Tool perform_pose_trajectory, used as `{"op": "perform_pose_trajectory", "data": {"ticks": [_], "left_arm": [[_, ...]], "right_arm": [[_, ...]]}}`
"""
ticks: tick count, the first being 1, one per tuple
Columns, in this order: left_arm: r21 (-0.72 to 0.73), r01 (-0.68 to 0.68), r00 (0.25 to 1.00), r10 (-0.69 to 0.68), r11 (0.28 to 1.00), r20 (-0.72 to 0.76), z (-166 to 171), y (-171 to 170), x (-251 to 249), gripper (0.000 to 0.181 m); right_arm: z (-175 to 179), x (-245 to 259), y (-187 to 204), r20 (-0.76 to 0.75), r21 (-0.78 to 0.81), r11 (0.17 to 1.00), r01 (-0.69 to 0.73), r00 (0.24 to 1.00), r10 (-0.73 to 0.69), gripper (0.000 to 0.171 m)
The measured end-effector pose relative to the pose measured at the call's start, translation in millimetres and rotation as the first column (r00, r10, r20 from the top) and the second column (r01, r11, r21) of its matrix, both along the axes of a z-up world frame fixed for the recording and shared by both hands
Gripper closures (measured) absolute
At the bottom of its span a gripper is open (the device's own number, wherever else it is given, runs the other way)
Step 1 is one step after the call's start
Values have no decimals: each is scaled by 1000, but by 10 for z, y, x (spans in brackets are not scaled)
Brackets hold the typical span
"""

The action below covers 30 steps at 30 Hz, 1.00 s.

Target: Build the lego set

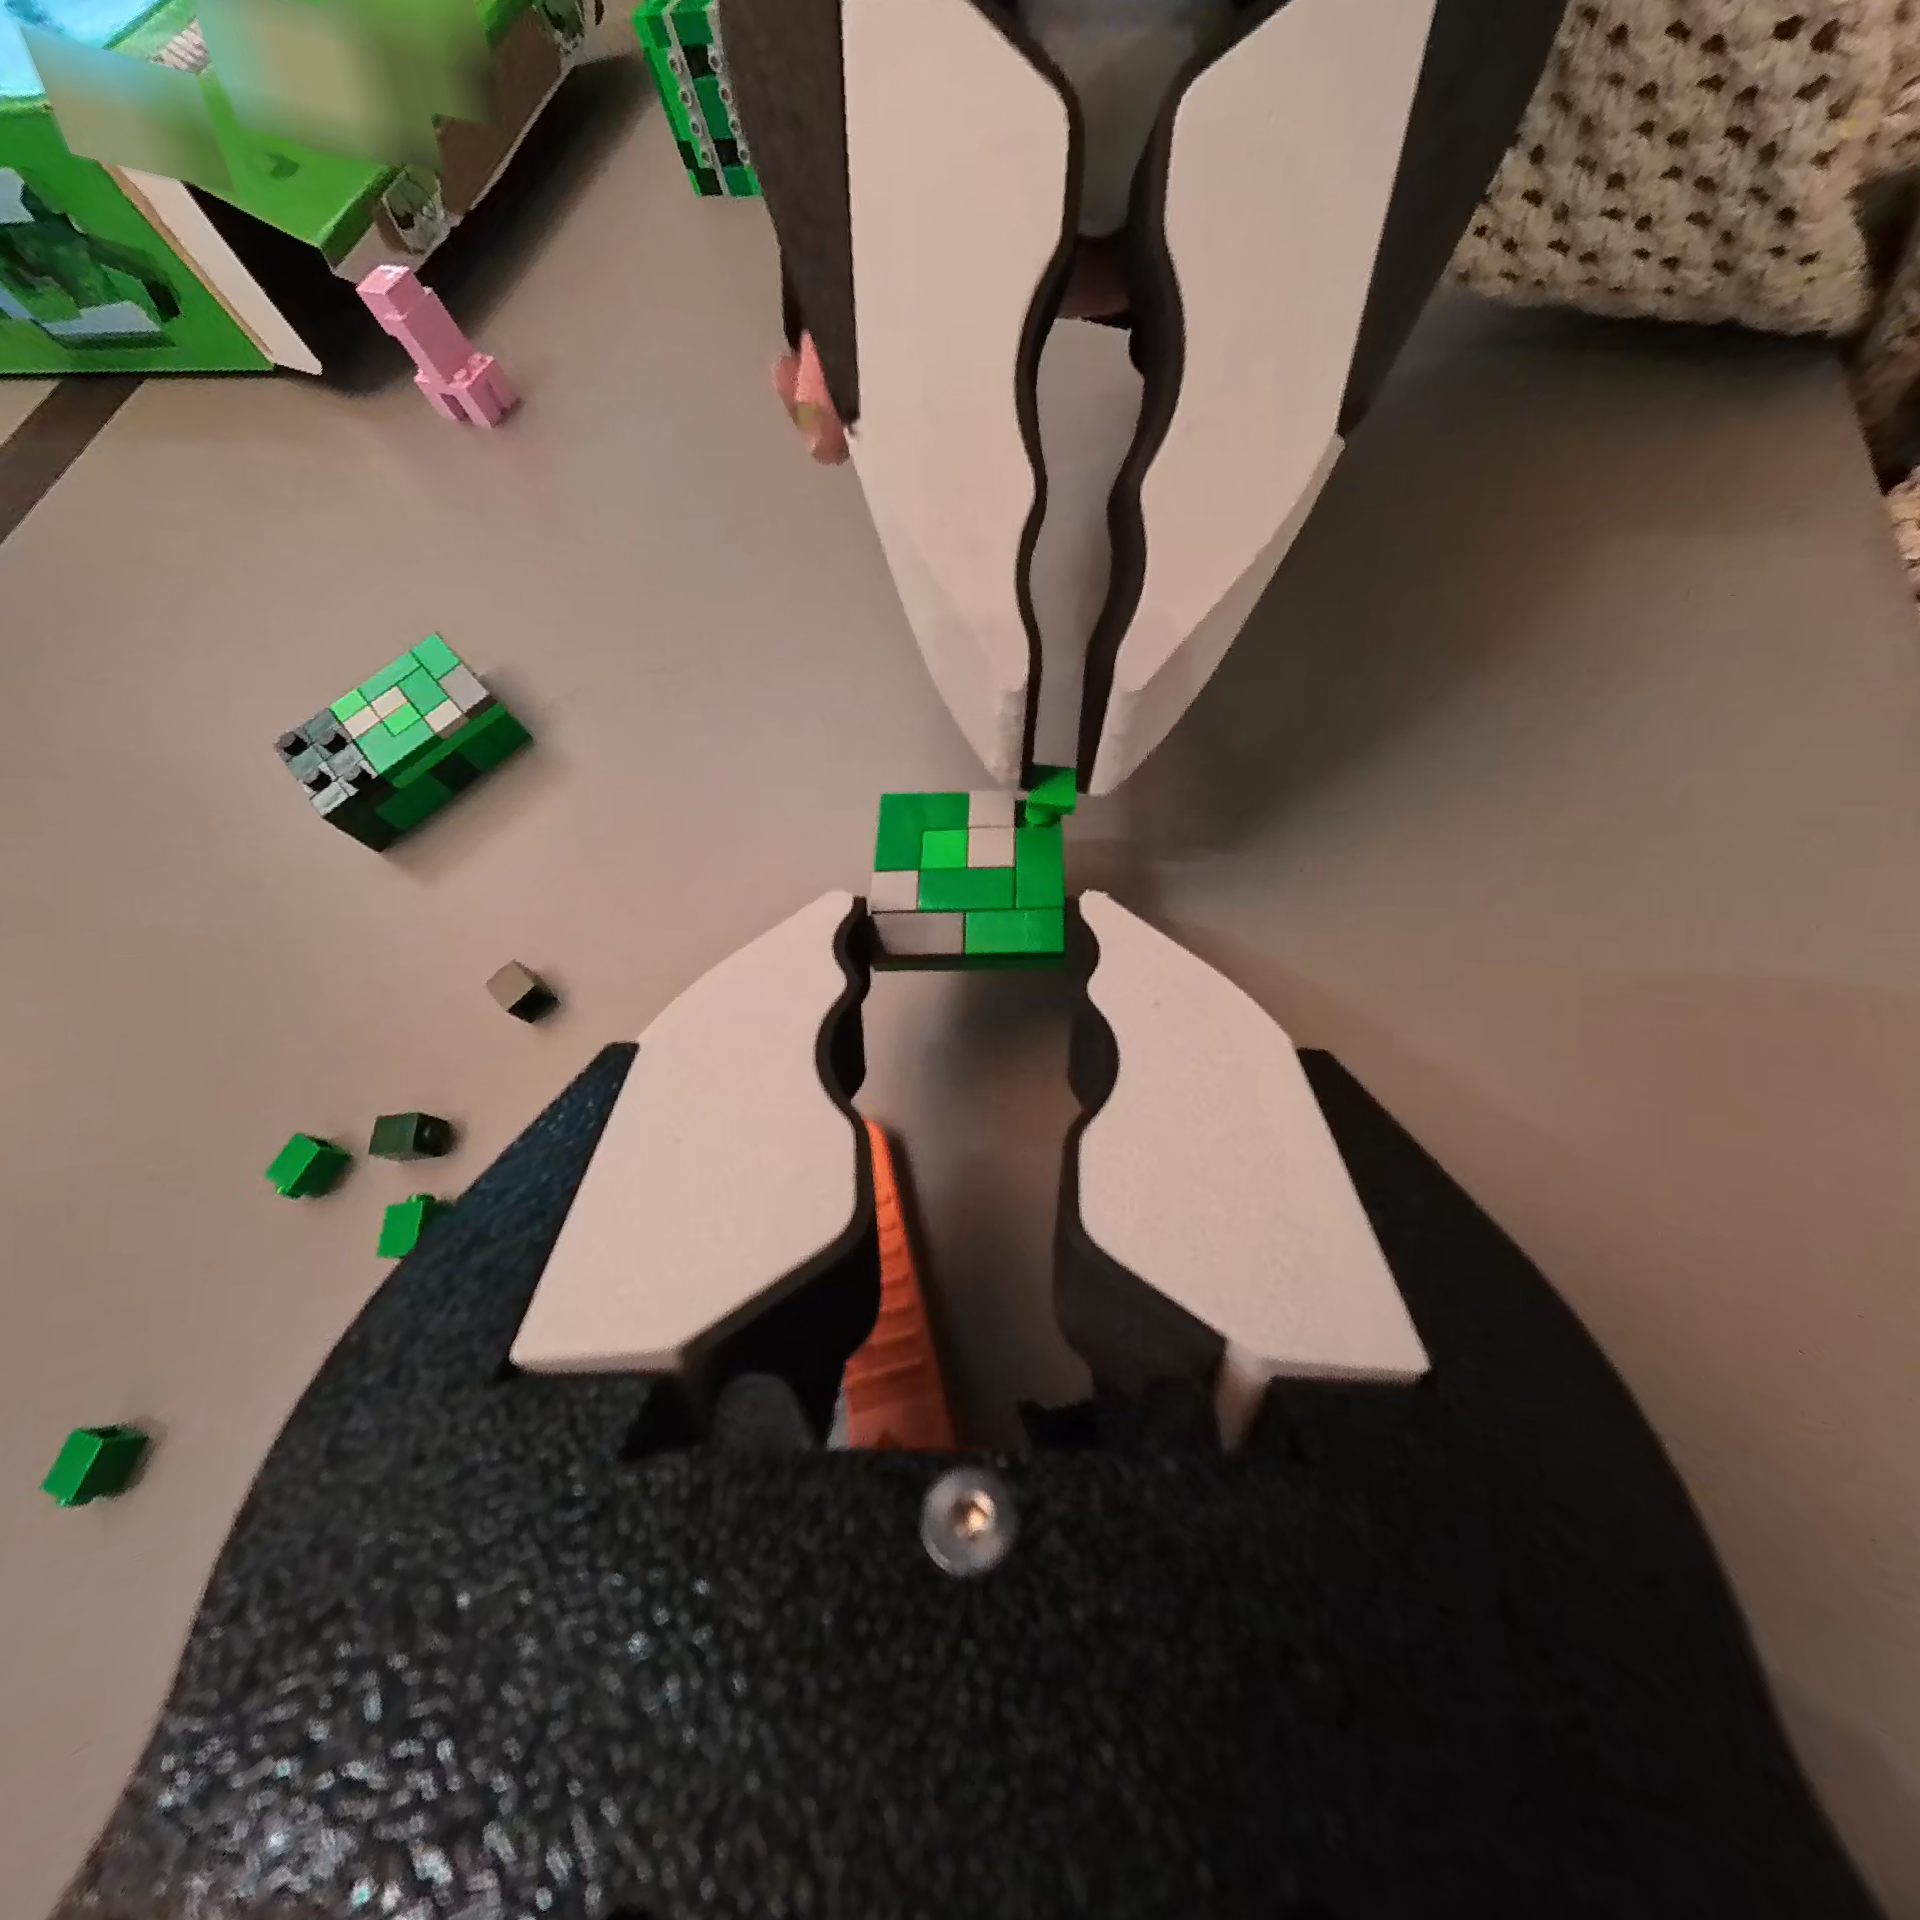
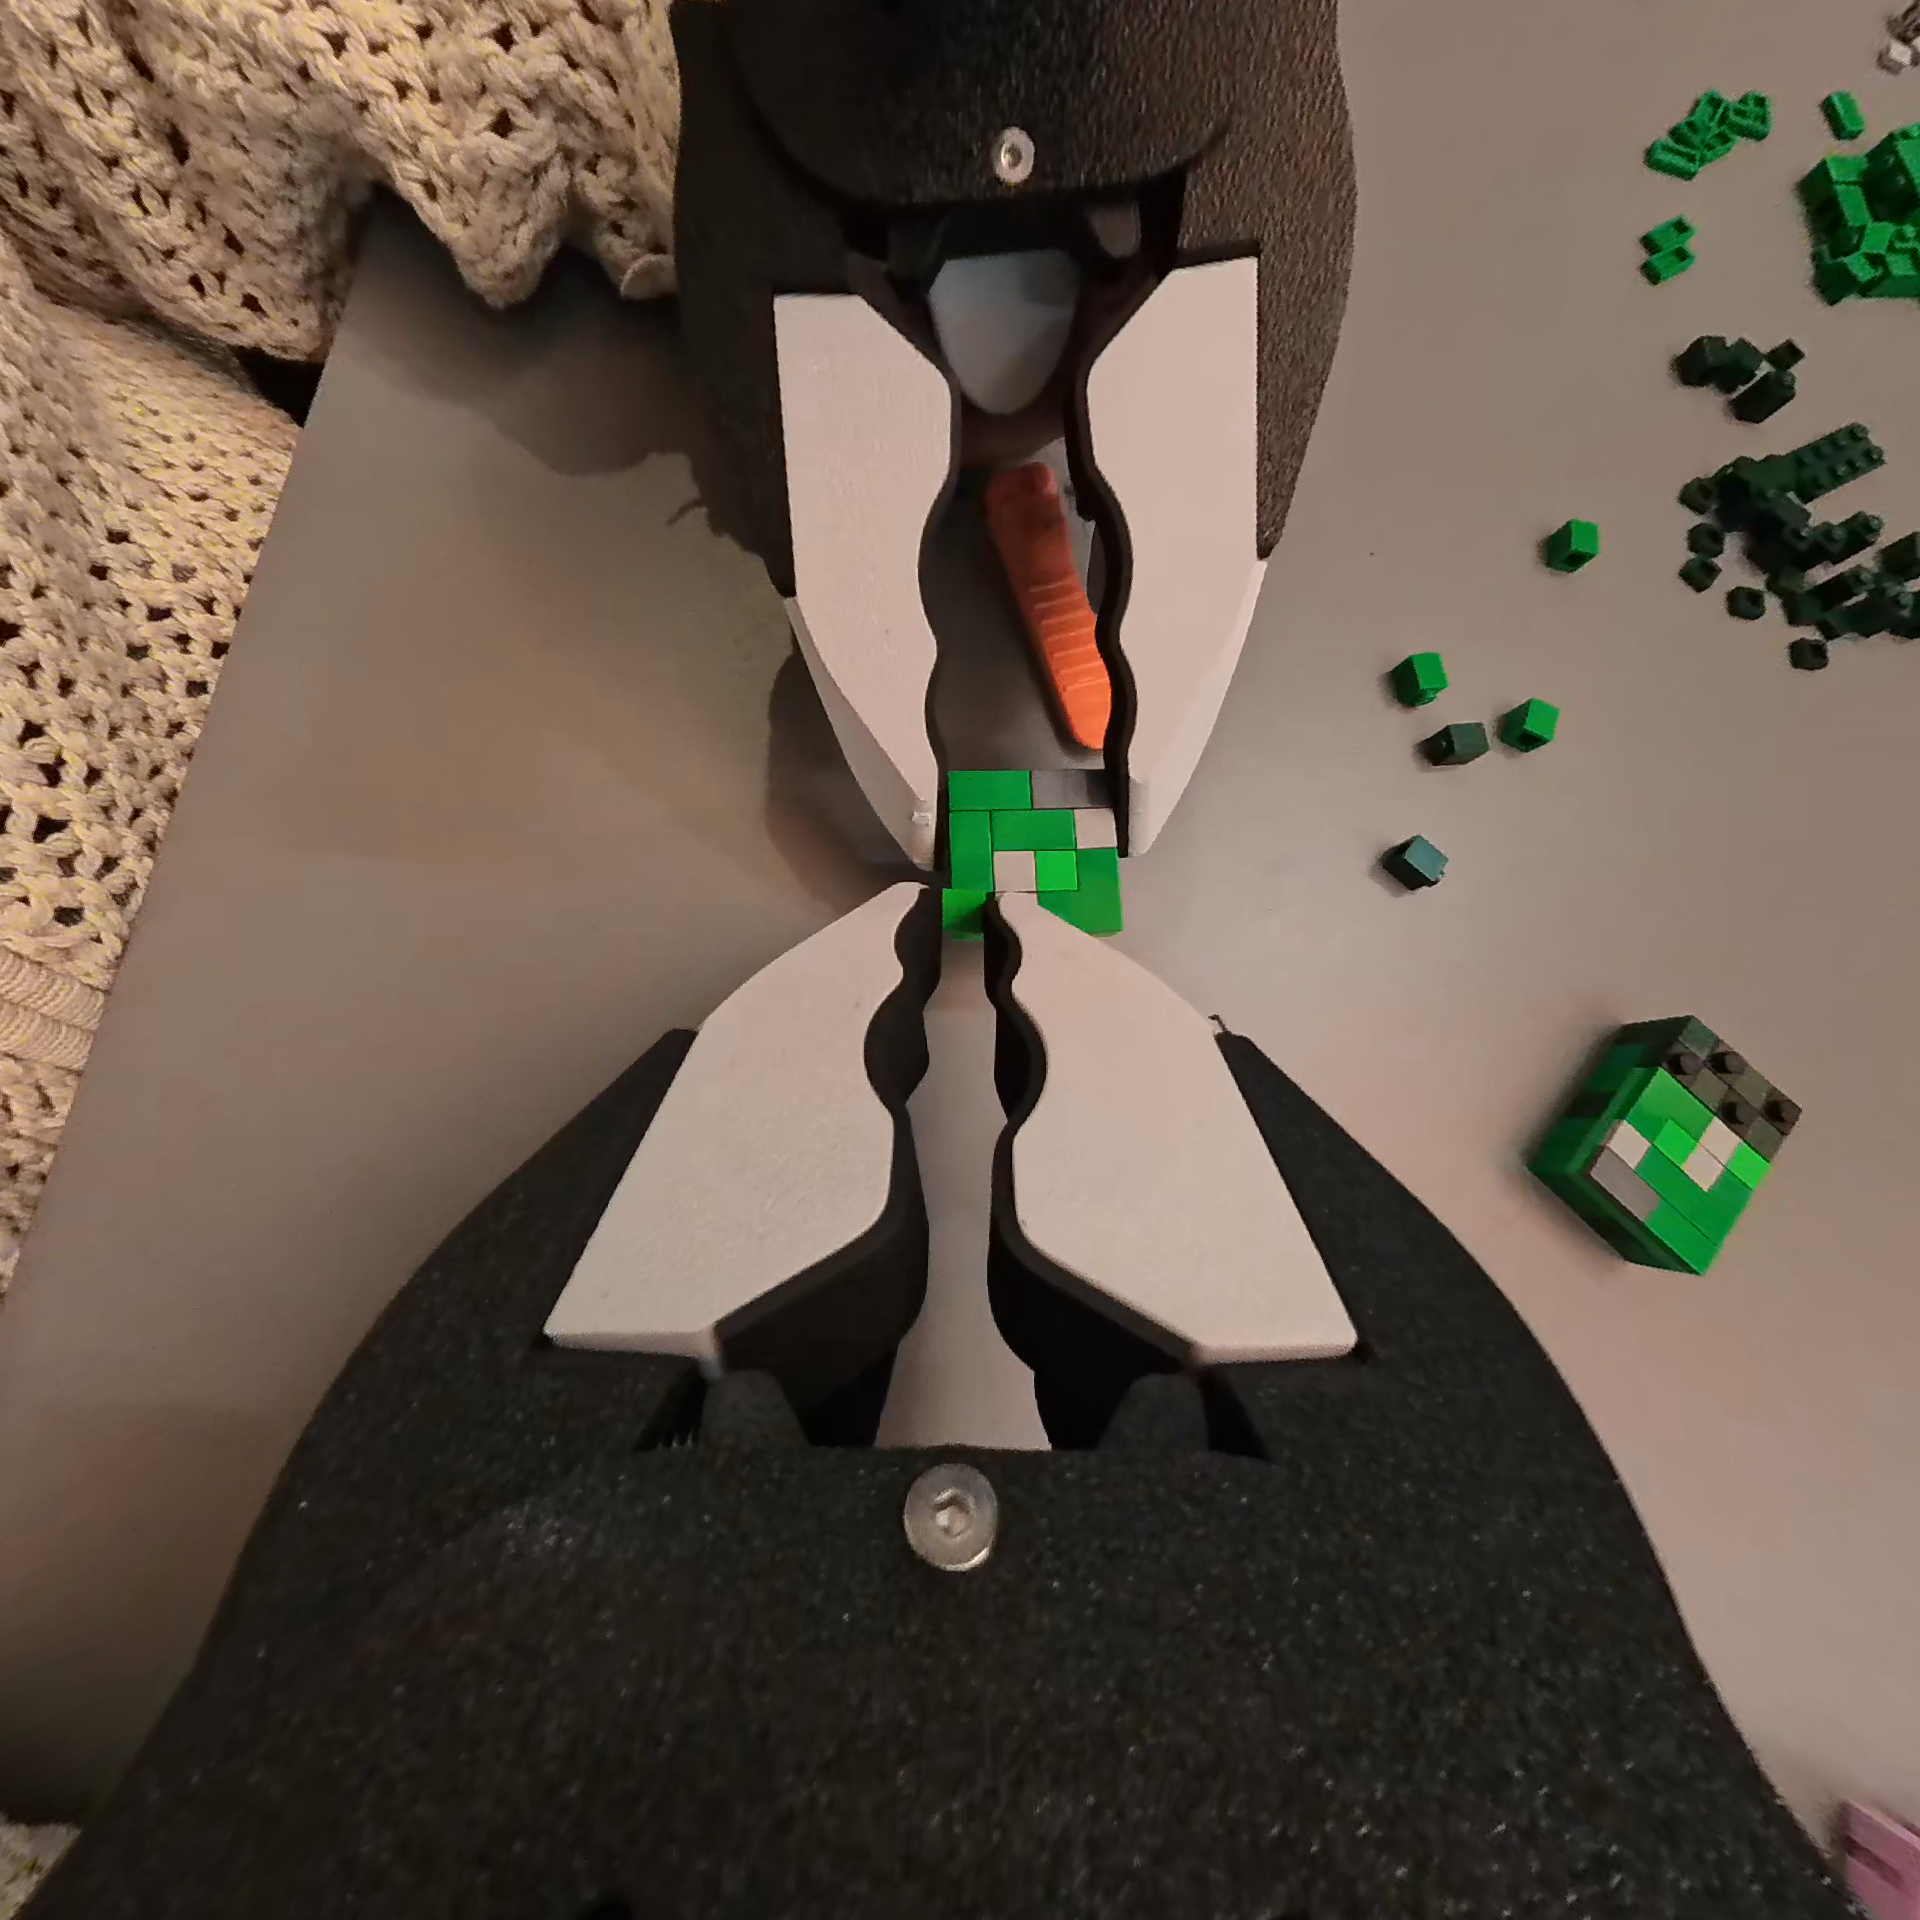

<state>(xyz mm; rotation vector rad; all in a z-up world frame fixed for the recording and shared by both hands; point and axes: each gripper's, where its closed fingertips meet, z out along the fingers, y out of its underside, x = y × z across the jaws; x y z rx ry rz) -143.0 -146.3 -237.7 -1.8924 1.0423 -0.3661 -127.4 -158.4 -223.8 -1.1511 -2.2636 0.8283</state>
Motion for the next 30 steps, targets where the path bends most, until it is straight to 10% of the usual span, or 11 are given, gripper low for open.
{"op": "perform_pose_trajectory", "data": {"ticks": [30], "left_arm": [[-5,7,1000,-7,1000,9,1,-7,17,146]], "right_arm": [[-14,-22,24,-6,-4,1000,10,1000,-10,162]]}}
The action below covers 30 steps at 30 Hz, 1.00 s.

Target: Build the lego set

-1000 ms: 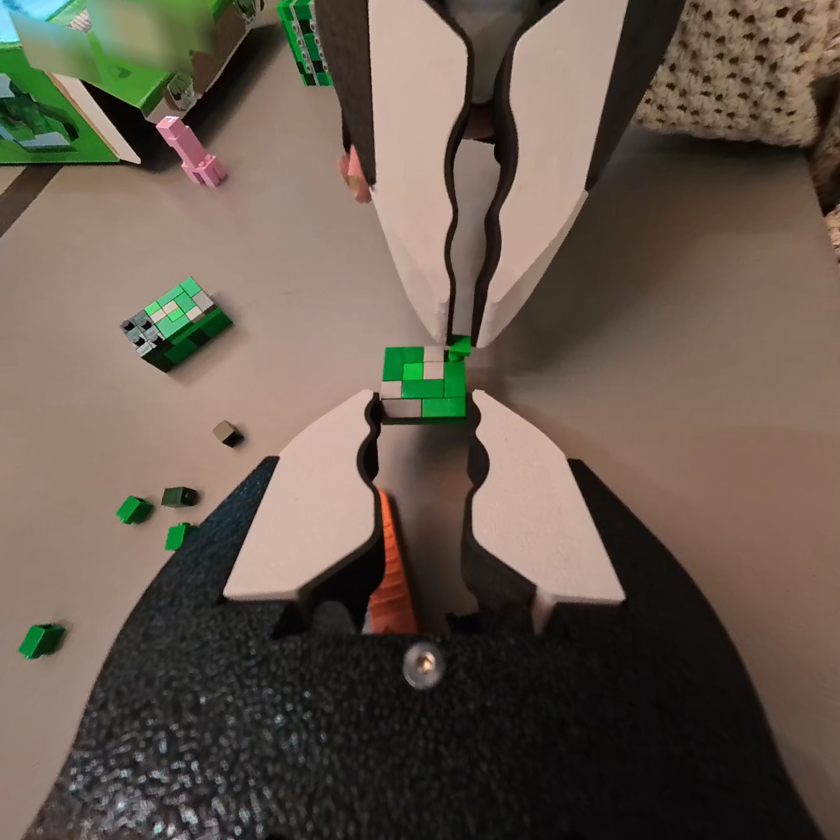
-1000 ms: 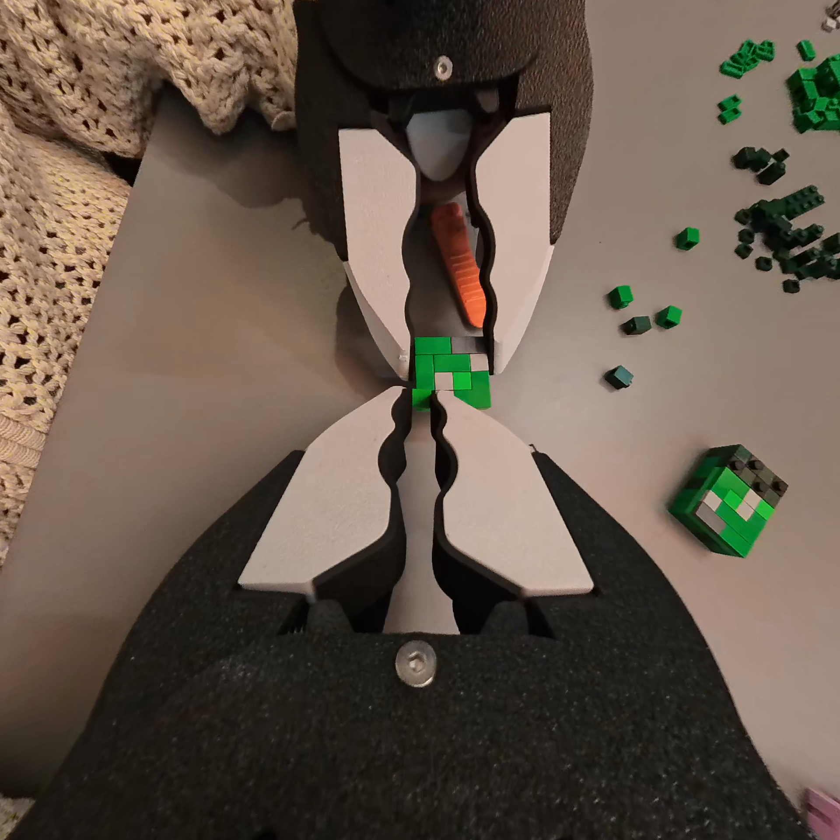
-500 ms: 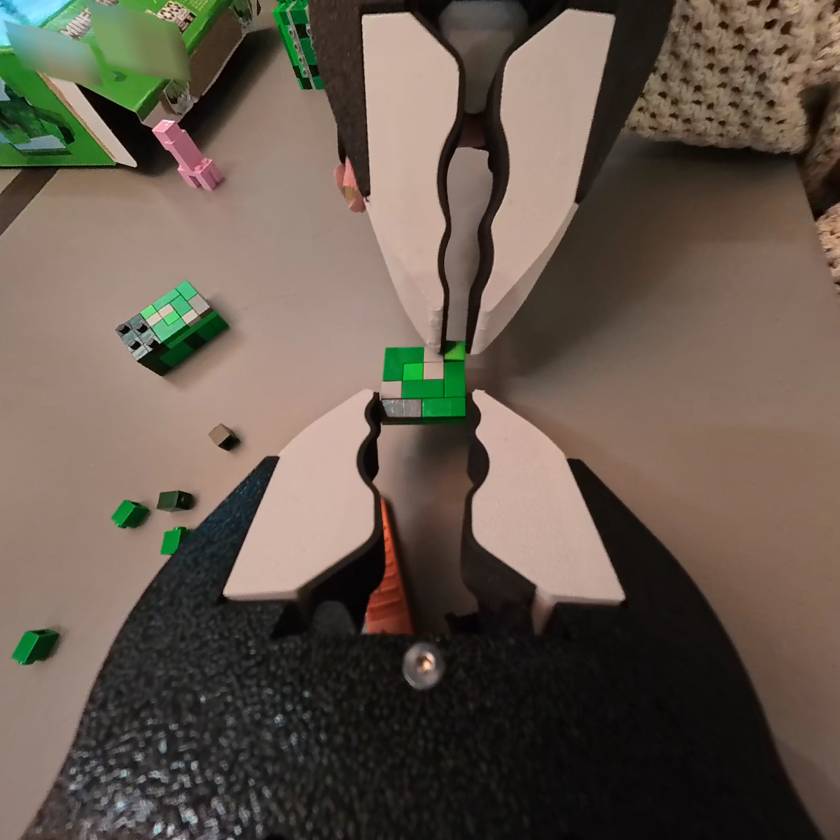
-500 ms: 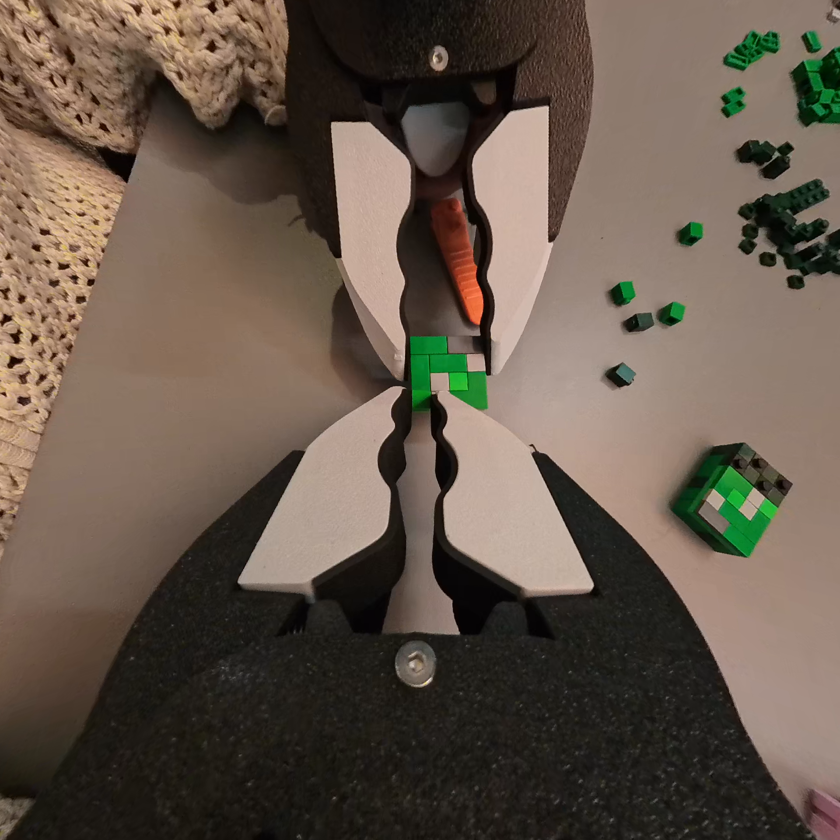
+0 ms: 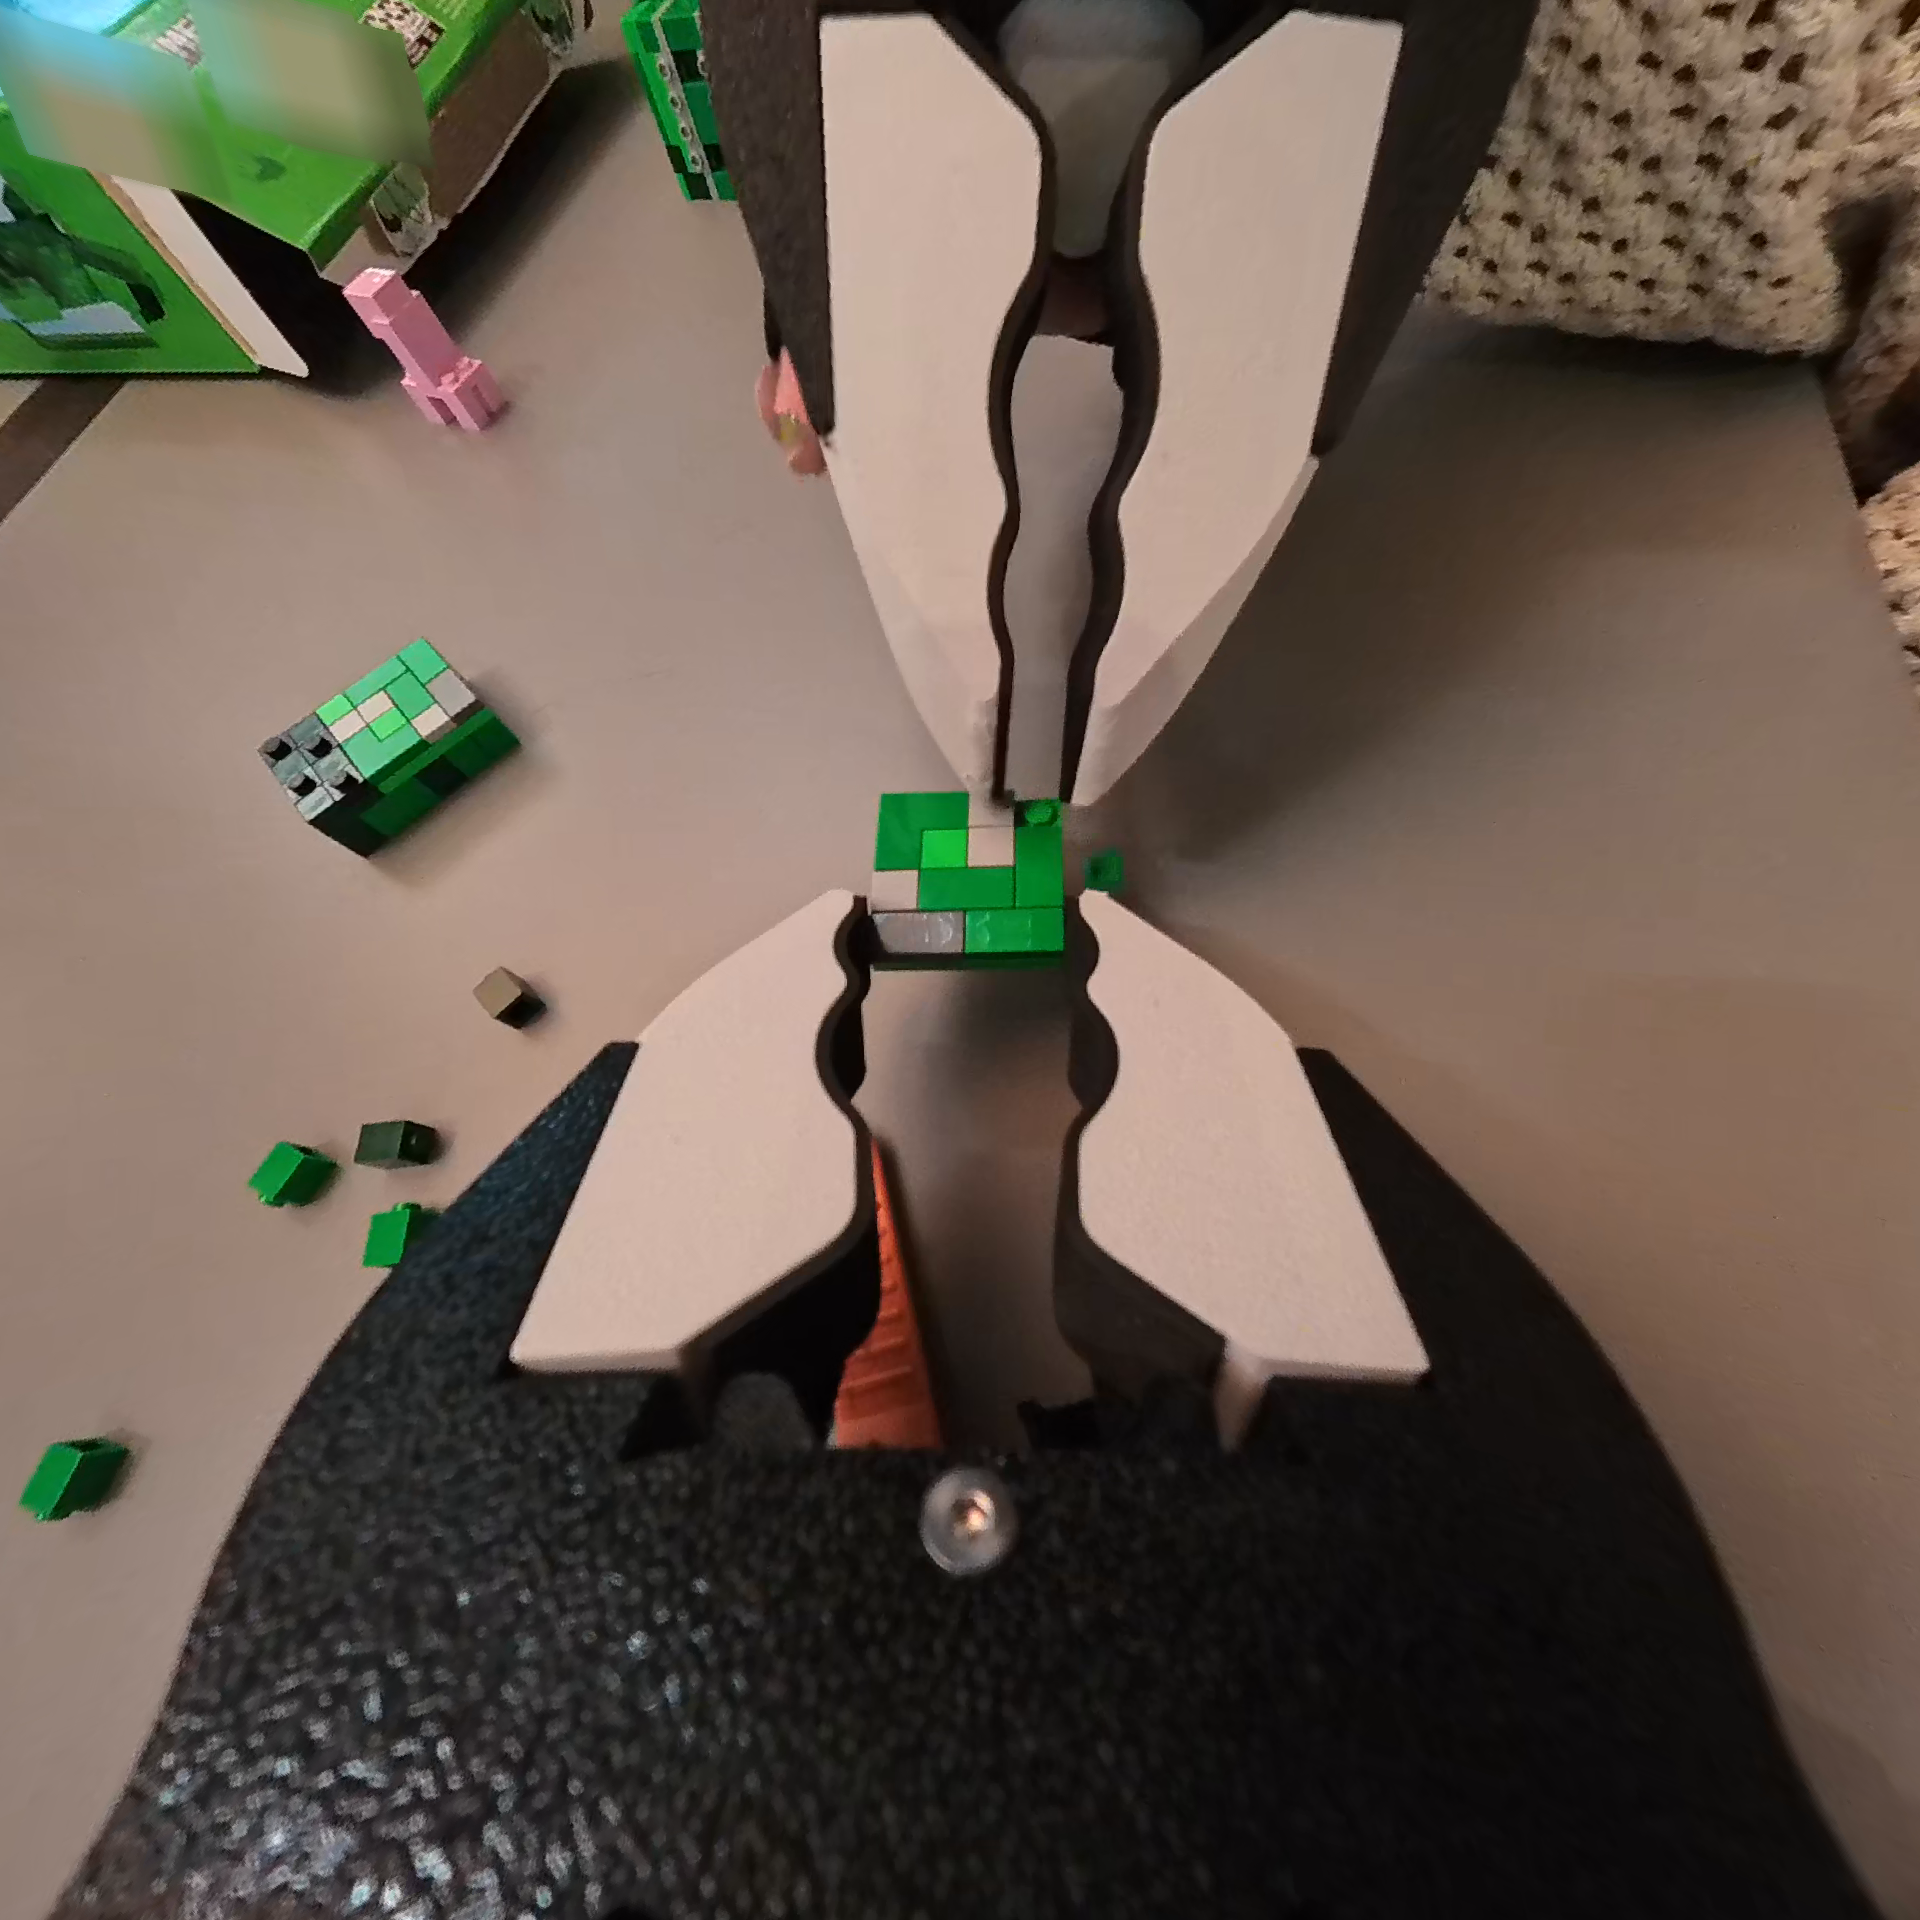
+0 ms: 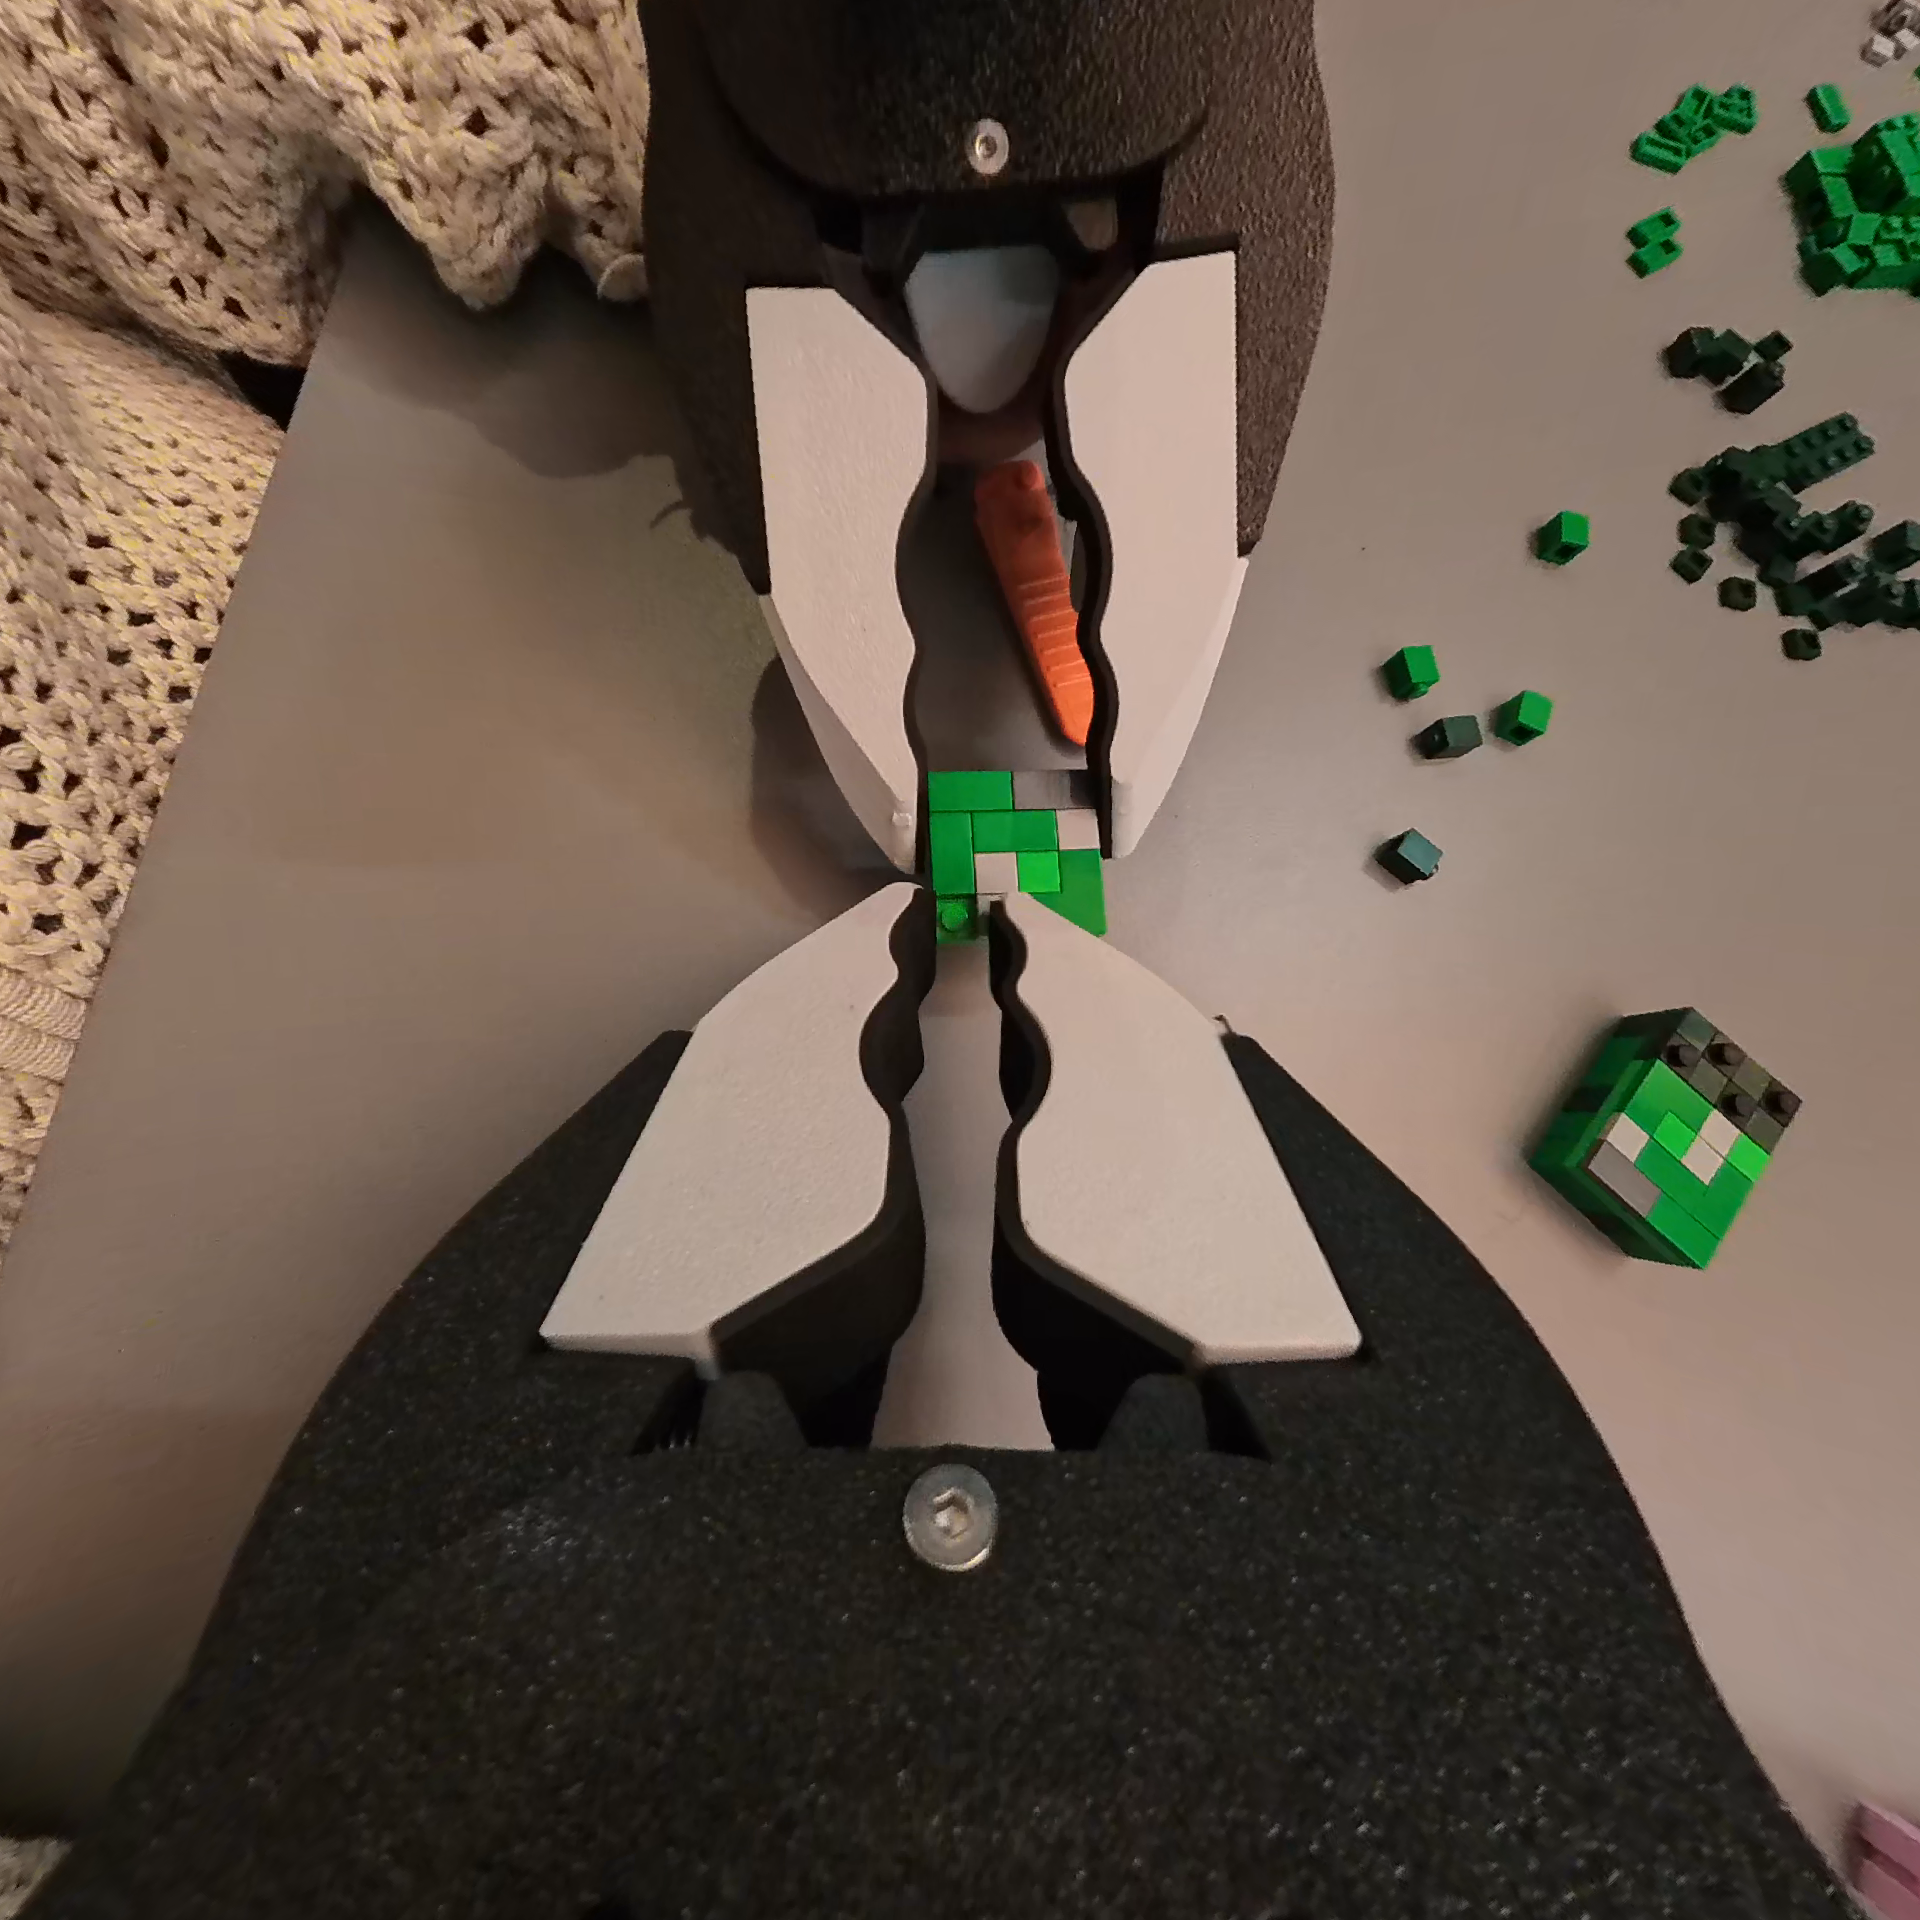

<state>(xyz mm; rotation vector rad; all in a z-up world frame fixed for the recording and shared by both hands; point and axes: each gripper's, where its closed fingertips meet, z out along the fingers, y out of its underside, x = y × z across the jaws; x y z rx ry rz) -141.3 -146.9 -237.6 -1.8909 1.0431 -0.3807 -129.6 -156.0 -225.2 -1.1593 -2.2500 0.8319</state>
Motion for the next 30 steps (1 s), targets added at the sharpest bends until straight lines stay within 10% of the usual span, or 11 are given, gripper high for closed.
{"op": "perform_pose_trajectory", "data": {"ticks": [30], "left_arm": [[53,-170,985,170,984,1,65,174,-260,146]], "right_arm": [[-354,135,-491,106,-42,992,117,988,-112,164]]}}
